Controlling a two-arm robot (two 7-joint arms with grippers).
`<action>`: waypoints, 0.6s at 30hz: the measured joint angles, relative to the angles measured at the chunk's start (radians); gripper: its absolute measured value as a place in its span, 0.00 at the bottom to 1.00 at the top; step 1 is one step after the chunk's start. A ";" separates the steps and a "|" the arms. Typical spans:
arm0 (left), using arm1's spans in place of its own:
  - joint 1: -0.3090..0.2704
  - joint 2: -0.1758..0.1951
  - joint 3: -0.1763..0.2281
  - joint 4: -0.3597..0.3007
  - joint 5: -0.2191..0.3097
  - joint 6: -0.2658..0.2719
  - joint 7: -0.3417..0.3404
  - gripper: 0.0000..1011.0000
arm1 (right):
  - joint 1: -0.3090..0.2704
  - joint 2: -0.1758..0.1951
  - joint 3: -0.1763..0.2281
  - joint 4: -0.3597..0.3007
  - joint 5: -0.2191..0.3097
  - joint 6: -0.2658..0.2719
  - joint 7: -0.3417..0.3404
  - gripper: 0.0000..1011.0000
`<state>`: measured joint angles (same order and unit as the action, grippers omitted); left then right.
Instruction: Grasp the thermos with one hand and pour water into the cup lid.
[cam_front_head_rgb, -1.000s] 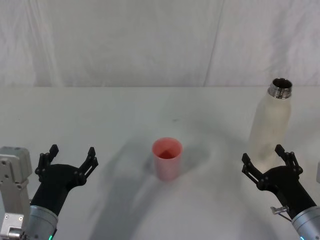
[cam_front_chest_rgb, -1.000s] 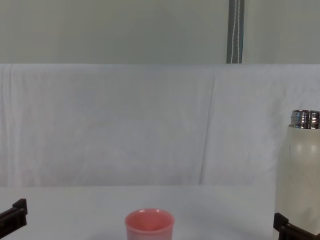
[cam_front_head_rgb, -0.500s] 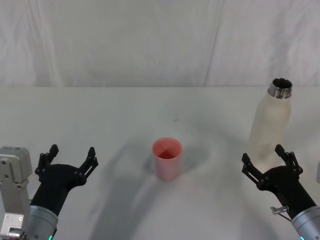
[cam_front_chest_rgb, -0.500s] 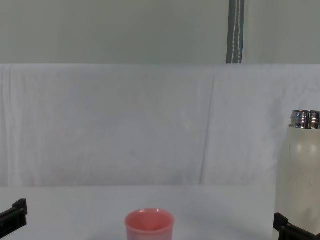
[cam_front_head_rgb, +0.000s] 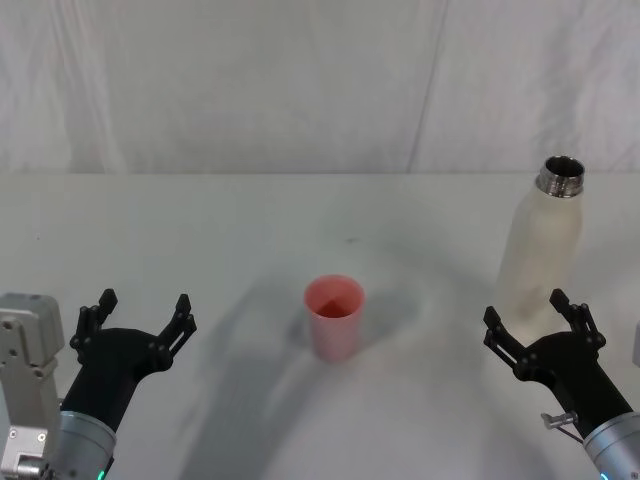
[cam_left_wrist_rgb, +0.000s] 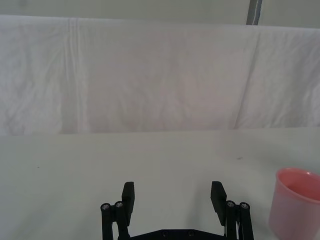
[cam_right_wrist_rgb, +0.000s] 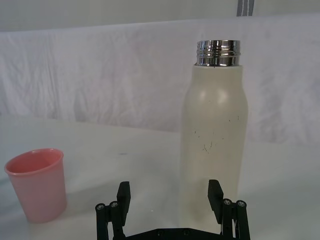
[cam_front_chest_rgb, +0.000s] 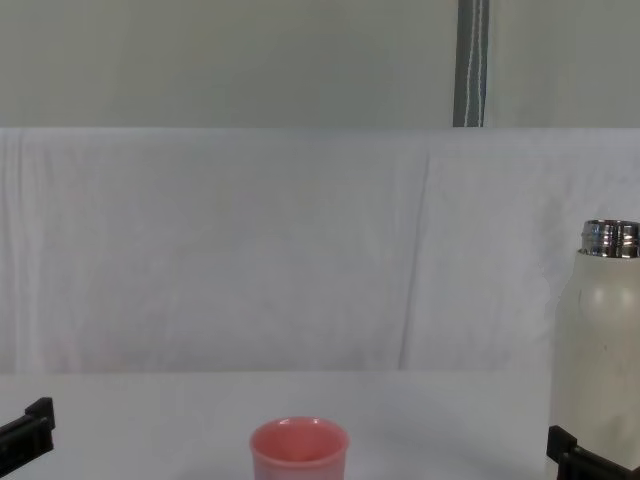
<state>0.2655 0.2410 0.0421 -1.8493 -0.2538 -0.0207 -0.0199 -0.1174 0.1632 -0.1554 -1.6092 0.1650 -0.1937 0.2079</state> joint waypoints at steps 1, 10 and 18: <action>0.000 0.000 0.000 0.000 0.000 0.000 0.000 0.99 | 0.000 0.000 0.000 0.000 0.000 0.000 0.000 0.99; 0.000 0.000 0.000 0.000 0.000 0.000 0.000 0.99 | 0.000 0.000 0.000 0.000 0.000 0.000 0.000 0.99; 0.000 0.000 0.000 0.000 0.000 0.000 0.000 0.99 | 0.000 0.000 0.000 0.000 0.000 0.000 0.000 0.99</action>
<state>0.2655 0.2410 0.0421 -1.8492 -0.2538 -0.0208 -0.0199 -0.1174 0.1632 -0.1554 -1.6092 0.1650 -0.1937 0.2080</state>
